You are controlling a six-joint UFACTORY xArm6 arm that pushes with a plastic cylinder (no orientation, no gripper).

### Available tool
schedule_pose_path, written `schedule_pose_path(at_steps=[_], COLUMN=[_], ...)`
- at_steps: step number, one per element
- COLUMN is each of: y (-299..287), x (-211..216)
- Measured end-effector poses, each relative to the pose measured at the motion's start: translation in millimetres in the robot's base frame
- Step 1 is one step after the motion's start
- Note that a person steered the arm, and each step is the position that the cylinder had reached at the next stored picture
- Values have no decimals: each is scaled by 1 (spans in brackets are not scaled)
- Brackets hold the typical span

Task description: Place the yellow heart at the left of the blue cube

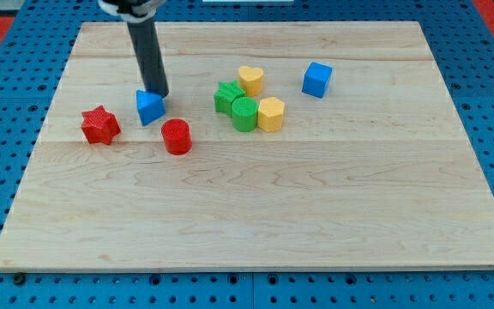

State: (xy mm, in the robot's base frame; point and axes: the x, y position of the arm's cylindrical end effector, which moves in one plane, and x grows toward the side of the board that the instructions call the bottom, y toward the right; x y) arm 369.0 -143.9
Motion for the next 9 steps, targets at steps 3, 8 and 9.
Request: schedule_pose_path(at_steps=[3, 8, 9], y=[134, 212, 231], x=[-28, -94, -91])
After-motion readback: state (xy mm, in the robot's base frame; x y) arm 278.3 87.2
